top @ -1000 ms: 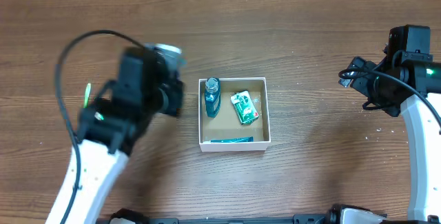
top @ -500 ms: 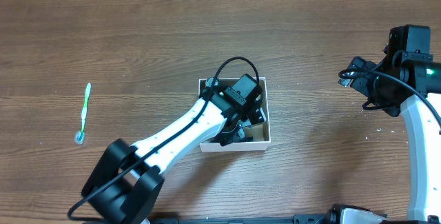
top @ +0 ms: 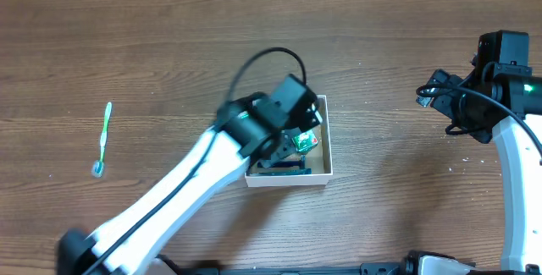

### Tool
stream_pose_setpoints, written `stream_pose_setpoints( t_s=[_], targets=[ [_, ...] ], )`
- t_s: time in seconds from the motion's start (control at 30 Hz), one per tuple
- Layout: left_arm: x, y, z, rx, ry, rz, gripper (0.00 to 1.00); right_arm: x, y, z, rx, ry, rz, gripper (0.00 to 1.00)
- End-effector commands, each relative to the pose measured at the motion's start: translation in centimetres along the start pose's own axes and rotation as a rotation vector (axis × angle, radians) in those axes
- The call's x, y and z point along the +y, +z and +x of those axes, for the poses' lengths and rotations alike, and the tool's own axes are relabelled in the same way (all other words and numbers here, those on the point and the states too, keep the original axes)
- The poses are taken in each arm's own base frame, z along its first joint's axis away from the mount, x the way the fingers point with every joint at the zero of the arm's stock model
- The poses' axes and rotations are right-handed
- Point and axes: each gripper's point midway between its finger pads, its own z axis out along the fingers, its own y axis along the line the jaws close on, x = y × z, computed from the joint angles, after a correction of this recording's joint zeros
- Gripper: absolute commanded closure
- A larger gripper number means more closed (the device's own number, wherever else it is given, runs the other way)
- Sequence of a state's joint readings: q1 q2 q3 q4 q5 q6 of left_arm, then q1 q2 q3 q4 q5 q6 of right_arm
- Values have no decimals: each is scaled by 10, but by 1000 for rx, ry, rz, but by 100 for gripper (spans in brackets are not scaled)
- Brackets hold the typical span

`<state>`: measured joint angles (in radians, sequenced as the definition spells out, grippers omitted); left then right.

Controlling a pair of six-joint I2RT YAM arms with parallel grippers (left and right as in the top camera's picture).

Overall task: Pack container
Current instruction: 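Place the blue razor into the box with the left gripper, then grasp the green toothbrush with the left gripper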

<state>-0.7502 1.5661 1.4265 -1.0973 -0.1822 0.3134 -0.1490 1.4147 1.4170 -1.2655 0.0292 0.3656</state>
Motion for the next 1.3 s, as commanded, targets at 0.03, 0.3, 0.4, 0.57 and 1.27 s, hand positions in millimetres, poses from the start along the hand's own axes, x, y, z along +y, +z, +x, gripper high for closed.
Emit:
stream_pose_setpoints(
  t_s=[0.03, 0.3, 0.4, 0.57, 1.27],
  targets=[
    [74, -65, 51, -74, -483, -172, 0, 1, -2, -2, -13, -3, -11, 0],
    [184, -38, 204, 98, -1226, -212, 0, 1, -2, -2, -13, -3, -11, 0],
    [203, -8, 259, 194, -1402, -180, 0, 1, -2, -2, -13, -3, -11, 0],
    [216, 46, 310, 306, -1514, -128, 0, 1, -2, -2, -12, -3, -10, 0],
    [192, 170, 350, 501, -1503, 40, 96, 1, -2, -3, -14, -4, -10, 0]
  ],
)
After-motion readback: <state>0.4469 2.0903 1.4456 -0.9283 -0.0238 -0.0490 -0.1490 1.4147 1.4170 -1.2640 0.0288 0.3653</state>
